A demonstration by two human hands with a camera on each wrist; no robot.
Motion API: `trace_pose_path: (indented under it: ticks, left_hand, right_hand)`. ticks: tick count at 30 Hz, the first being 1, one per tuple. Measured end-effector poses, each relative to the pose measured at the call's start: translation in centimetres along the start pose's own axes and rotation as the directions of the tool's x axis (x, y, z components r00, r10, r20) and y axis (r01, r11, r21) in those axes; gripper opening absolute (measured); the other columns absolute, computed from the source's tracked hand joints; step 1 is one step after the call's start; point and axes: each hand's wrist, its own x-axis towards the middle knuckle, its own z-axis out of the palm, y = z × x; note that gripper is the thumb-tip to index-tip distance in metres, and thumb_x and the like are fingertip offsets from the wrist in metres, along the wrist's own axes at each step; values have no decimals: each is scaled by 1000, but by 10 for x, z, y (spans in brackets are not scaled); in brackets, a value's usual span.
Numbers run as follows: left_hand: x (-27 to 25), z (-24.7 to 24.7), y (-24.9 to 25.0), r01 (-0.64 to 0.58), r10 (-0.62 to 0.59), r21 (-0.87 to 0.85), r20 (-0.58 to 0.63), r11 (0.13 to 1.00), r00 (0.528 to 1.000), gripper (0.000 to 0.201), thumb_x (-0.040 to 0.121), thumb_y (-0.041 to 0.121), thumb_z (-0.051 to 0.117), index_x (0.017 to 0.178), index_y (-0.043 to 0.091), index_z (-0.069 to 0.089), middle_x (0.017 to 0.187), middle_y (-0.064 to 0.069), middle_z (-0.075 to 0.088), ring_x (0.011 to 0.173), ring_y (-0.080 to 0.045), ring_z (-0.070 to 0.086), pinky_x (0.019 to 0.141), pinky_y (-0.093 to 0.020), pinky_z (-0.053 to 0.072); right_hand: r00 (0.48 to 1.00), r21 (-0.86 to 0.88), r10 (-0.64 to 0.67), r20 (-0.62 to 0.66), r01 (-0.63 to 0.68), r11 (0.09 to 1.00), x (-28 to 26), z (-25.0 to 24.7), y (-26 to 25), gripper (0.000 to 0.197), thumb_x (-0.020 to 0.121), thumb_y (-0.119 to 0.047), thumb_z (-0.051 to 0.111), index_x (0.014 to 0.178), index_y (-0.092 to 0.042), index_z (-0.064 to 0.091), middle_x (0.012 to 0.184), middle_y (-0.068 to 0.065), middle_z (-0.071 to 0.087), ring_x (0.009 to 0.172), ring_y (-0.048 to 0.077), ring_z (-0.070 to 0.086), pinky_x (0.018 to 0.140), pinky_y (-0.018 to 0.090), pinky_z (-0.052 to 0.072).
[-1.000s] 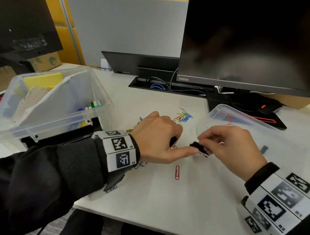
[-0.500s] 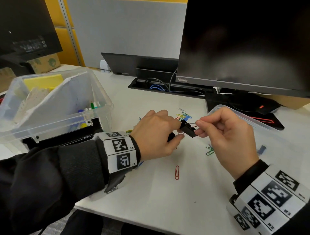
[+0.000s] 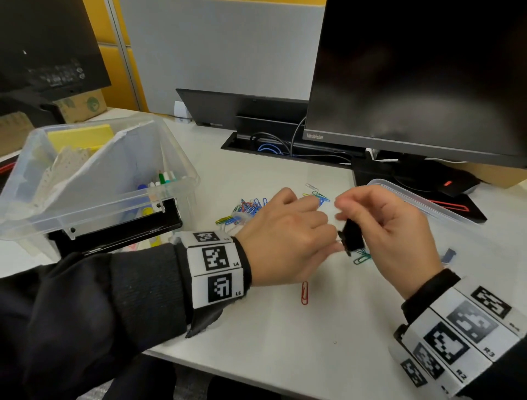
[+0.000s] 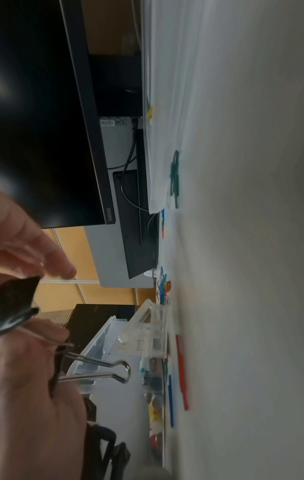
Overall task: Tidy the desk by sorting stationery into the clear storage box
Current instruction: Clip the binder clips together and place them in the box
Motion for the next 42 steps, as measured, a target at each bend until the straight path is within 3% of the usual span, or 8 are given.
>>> trace_pose_path:
  ticks: [4, 9, 15, 22, 27, 31, 36, 42]
  left_hand:
    - [2, -1, -6, 133, -134, 19, 56, 991, 989, 33, 84, 31, 47, 60, 14, 62, 52, 3, 56, 58, -22, 53, 58, -25, 28]
    - [4, -1, -5, 184, -183, -2, 100, 983, 978, 26, 77, 31, 42, 70, 12, 59, 62, 2, 60, 59, -22, 56, 60, -27, 25]
    - [5, -3, -8, 352, -323, -79, 248, 933, 913, 58, 77, 58, 35, 105, 12, 58, 98, -6, 59, 69, -19, 53, 62, -27, 32]
    - [5, 0, -7, 310, -331, 128, 211, 942, 920, 45, 84, 44, 40, 55, 16, 60, 44, 3, 55, 49, -20, 53, 52, -23, 26]
    - [5, -4, -6, 383, -378, 32, 265, 923, 887, 37, 89, 50, 49, 93, 17, 63, 70, 1, 61, 76, -22, 56, 65, -27, 30]
    - [11, -10, -3, 573, -505, -92, 373, 814, 778, 62, 71, 65, 58, 109, 18, 41, 77, 13, 42, 78, -12, 43, 66, -25, 34]
    - [7, -9, -5, 525, -368, -282, 457, 803, 809, 79, 64, 49, 76, 125, 18, 38, 106, 8, 37, 86, -3, 38, 68, -14, 31]
    - [5, -6, -6, 392, -226, -303, 463, 868, 857, 35, 81, 37, 66, 99, 7, 63, 92, 2, 36, 69, -1, 35, 72, -21, 39]
  right_hand:
    - [992, -81, 65, 107, -57, 995, -2, 0, -1, 38, 82, -56, 45, 86, -23, 65, 82, -4, 68, 81, 7, 64, 75, 20, 51]
    - [929, -44, 54, 365, -41, 998, -6, 4, 2, 20, 88, -26, 56, 108, -28, 54, 103, -9, 65, 100, 3, 60, 88, 18, 49]
    - [930, 28, -43, 366, 35, 999, -6, 3, 2, 24, 80, -26, 51, 103, -33, 50, 103, -11, 64, 105, 6, 60, 92, 25, 50]
    - [998, -145, -20, 59, 28, 989, 0, 1, 1, 21, 78, -19, 71, 88, -31, 57, 83, -20, 63, 85, -2, 60, 87, 22, 45]
    - [983, -294, 126, 136, -81, 952, 0, -1, 8, 23, 73, -11, 73, 75, -29, 59, 75, -15, 63, 67, 0, 58, 63, 9, 42]
    - [954, -362, 255, 159, -184, 914, 0, -1, 13, 14, 79, -12, 67, 83, -22, 58, 85, -3, 63, 71, 18, 63, 61, 20, 42]
    - [932, -366, 323, 166, -246, 897, 0, 2, 17, 23, 88, -6, 50, 100, -25, 55, 105, 5, 53, 94, 27, 62, 87, 37, 50]
    - [953, -310, 293, 71, -258, 915, 3, 3, 18, 24, 89, -6, 46, 91, -26, 59, 106, 10, 61, 95, 27, 64, 90, 42, 52]
